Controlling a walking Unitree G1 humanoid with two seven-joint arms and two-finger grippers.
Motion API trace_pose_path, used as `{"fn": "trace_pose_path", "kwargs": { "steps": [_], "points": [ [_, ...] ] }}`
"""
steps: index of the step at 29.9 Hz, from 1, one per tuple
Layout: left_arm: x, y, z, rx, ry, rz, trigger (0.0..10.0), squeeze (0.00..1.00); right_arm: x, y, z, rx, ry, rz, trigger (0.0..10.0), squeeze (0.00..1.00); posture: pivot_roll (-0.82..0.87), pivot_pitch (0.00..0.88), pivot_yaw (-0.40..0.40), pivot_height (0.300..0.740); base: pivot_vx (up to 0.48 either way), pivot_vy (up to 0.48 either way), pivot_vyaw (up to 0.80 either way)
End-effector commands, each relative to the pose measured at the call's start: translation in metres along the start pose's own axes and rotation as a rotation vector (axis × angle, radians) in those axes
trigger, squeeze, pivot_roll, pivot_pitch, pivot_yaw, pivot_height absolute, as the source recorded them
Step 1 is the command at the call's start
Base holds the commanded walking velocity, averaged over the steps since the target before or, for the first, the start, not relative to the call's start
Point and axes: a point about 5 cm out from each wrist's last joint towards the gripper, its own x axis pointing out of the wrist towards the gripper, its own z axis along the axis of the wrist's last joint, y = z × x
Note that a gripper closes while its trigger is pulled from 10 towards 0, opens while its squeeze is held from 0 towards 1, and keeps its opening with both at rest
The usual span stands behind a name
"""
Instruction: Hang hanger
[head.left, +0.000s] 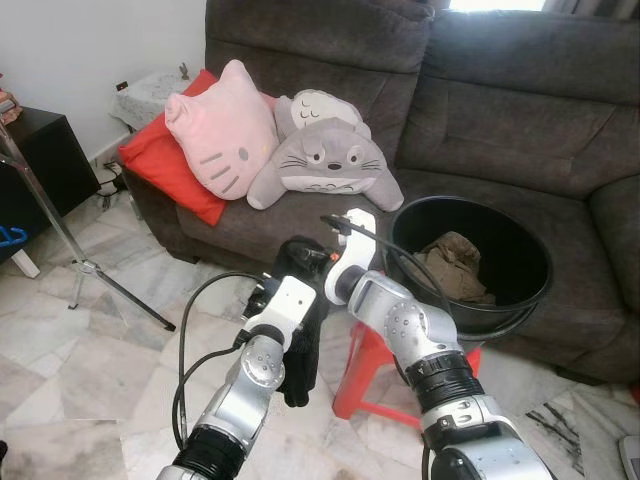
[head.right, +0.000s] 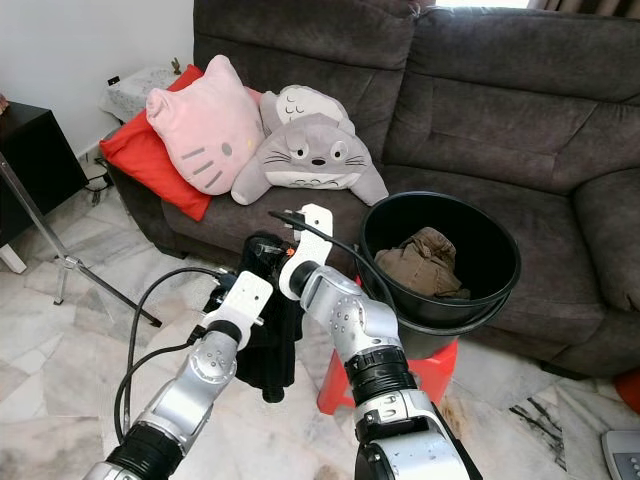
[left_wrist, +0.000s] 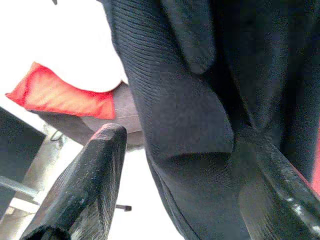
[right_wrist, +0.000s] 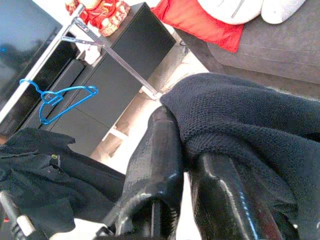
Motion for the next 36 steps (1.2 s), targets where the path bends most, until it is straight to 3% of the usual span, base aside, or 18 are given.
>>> {"fn": "trace_pose_path", "kwargs": {
  "steps": [1, 12, 13, 14, 15, 24, 25, 26, 27, 36],
  "points": [
    [0.002, 0.005, 0.001, 0.02, 0.011, 0.042, 10.0, 0.0, 0.01, 0.03, -0.011, 0.055, -0.012, 0.09, 0.0, 0.0, -0.02, 0.0, -0.048, 0.74, 0.0, 0.0, 0.0],
    [0.002, 0.005, -0.004, 0.018, 0.038, 0.037, 10.0, 0.0, 0.01, 0.028, -0.013, 0.055, -0.005, 0.077, 0.0, 0.0, -0.02, 0.0, -0.048, 0.74, 0.0, 0.0, 0.0],
    [0.002, 0.004, -0.004, 0.014, 0.035, 0.032, 5.0, 0.0, 0.01, 0.028, -0.013, 0.056, -0.005, 0.077, 0.0, 0.0, -0.02, 0.0, -0.048, 0.74, 0.0, 0.0, 0.0],
    [0.002, 0.002, -0.003, 0.01, 0.032, 0.027, 3.8, 0.0, 0.01, 0.028, -0.014, 0.058, -0.004, 0.077, 0.0, 0.0, -0.02, 0.0, -0.048, 0.74, 0.0, 0.0, 0.0],
    [0.002, 0.002, -0.003, 0.01, 0.027, 0.023, 0.0, 0.0, 0.01, 0.028, -0.013, 0.059, -0.003, 0.077, 0.0, 0.0, -0.02, 0.0, -0.051, 0.74, 0.0, 0.0, 0.0],
    [0.003, 0.005, -0.003, 0.005, 0.035, 0.058, 0.0, 0.0, 0.011, 0.03, -0.014, 0.077, 0.001, 0.085, 0.0, 0.0, -0.02, 0.0, -0.05, 0.74, 0.0, 0.0, 0.0],
    [0.003, 0.006, -0.004, 0.01, 0.039, 0.069, 3.3, 0.0, 0.011, 0.031, -0.015, 0.078, 0.002, 0.088, 0.0, 0.0, -0.02, 0.0, -0.05, 0.74, 0.0, 0.0, 0.0],
    [0.003, 0.007, -0.004, 0.013, 0.042, 0.076, 3.3, 0.0, 0.011, 0.032, -0.015, 0.079, 0.002, 0.089, 0.0, 0.0, -0.02, 0.0, -0.05, 0.74, 0.0, 0.0, 0.0],
    [0.003, 0.008, -0.005, 0.014, 0.045, 0.085, 10.0, 0.0, 0.011, 0.033, -0.015, 0.08, 0.003, 0.092, 0.0, 0.0, -0.02, 0.0, -0.049, 0.74, 0.0, 0.0, 0.0],
    [0.004, 0.008, -0.006, -0.001, 0.048, 0.089, 10.0, 0.0, 0.01, 0.038, -0.019, 0.105, 0.02, 0.119, 0.0, 0.0, -0.02, 0.0, -0.049, 0.74, 0.0, 0.0, 0.0]
  ]
}}
